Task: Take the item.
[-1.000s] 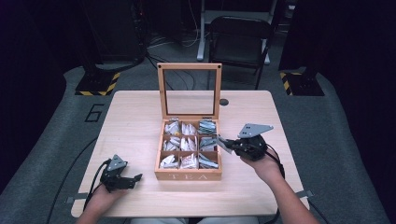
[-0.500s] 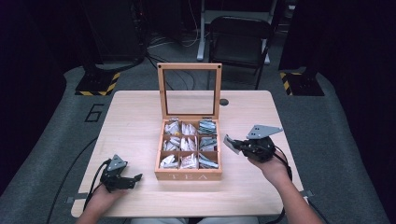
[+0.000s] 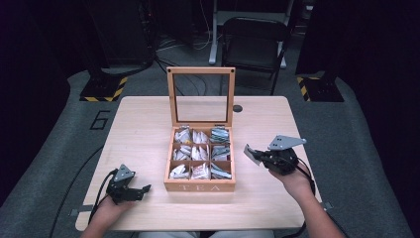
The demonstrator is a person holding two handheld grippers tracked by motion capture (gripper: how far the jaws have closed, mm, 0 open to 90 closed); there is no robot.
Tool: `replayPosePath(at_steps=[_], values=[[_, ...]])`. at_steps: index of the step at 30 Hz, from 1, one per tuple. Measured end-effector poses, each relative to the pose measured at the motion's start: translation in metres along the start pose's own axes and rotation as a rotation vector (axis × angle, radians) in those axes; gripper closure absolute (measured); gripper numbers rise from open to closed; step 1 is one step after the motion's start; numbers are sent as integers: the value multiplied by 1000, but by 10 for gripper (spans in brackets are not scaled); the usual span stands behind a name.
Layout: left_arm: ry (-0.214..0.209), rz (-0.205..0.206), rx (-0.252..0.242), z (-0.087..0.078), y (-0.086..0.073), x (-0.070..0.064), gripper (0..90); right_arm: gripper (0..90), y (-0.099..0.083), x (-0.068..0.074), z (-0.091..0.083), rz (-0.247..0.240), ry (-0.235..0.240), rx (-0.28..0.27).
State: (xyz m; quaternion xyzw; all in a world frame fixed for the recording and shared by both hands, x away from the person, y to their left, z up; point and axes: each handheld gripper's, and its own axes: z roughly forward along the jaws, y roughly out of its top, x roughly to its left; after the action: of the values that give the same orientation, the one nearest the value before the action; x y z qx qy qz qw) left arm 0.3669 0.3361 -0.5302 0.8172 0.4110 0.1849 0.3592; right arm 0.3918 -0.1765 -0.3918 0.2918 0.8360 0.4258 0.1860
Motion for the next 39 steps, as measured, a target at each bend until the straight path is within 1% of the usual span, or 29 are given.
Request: replayPosePath(at_steps=[4, 5, 7, 8, 9, 10, 12, 14, 15, 16, 21, 28, 29, 31, 33, 34, 39], values=[[-2, -1, 1, 0, 0, 0, 137, 885, -3, 0, 0, 10, -6, 3], [-2, -1, 1, 0, 0, 0, 137, 885, -4, -1, 1, 5, -6, -6], [0, 1, 0, 0, 0, 0, 137, 885, -6, -1, 1, -1, -4, -4], [-1, 1, 0, 0, 0, 0, 137, 885, -7, 0, 0, 8, -6, 4], [-1, 1, 0, 0, 0, 0, 137, 885, -8, -1, 1, 0, -2, 2], [-1, 0, 1, 0, 0, 0, 137, 885, -9, 0, 1, 8, -5, 1], [0, 0, 0, 0, 0, 0, 137, 885, -10, -1, 1, 6, -8, -2], [-1, 0, 0, 0, 0, 0, 137, 885, -13, 0, 1, 28, -14, -2], [-1, 0, 0, 0, 0, 0, 137, 885, -14, -1, 1, 11, -8, 2], [-1, 1, 0, 0, 0, 0, 137, 885, -16, -1, 1, 28, -14, 1], [-1, 0, 1, 0, 0, 0, 137, 885, -21, -3, 0, 29, -19, 1], [-1, 1, 0, 0, 0, 0, 137, 885, -32, -3, 0, 53, -36, 6], [-1, 0, 1, 0, 0, 0, 137, 885, -33, -4, 0, 46, -37, 1], [-1, 1, 0, 0, 0, 0, 137, 885, -36, -3, 1, 58, -39, 7], [-2, 0, 0, 0, 0, 0, 137, 885, -39, -4, 1, 57, -41, 4], [-1, 1, 0, 0, 0, 0, 137, 885, -41, -4, 1, 68, -47, 4], [-1, 0, 1, 0, 0, 0, 137, 885, -48, -5, 2, 76, -51, 13]])
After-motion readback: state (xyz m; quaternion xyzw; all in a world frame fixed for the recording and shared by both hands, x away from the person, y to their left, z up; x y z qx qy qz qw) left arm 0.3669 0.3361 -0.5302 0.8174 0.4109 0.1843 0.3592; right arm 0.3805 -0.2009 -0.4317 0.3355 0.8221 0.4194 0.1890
